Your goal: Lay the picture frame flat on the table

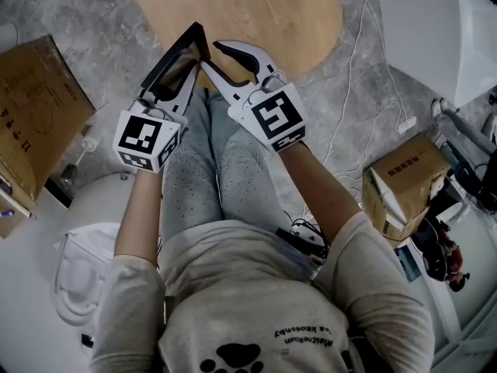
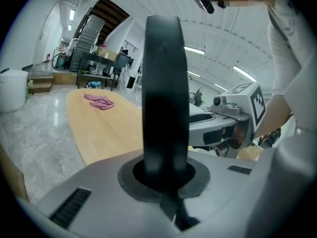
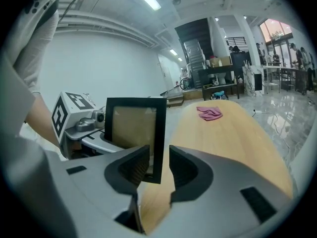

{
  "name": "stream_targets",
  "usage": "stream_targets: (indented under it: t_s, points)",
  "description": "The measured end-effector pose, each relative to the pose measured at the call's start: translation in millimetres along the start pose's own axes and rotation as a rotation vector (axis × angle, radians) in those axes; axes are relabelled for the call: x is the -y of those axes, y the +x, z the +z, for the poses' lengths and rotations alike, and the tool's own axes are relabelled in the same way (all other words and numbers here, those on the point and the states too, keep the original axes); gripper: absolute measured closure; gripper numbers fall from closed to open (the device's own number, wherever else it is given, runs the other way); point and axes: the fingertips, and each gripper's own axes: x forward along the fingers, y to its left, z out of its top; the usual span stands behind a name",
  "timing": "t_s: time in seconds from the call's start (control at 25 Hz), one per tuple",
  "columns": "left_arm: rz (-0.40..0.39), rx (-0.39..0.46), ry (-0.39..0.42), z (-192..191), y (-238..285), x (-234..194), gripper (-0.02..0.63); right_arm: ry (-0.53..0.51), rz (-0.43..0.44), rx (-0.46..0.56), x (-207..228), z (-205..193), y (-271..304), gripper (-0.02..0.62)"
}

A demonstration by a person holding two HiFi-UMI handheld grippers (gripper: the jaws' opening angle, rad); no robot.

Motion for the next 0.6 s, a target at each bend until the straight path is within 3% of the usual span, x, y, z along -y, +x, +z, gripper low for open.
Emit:
stream_targets:
  t_s: [0.32,0.44,0.6]
  points:
    - [-0.085,-0.010,0.041,-9.3,-3.8,12.1,0.588,0.012,0.019,-0.022,-4.9,-9.6,-1.7,0.477]
    - [-0.110,-0.016,0.056,-10.9,-4.2,11.2,0.588,0.026,0.033,-0.024,-7.1,-11.6,-0.8,0.517]
    - [-0.135,-0.033,0.066,-14.1,-3.2,11.1,0.588,0.061,0.032,-0.028,-6.5,-16.0,-0.8,0.522]
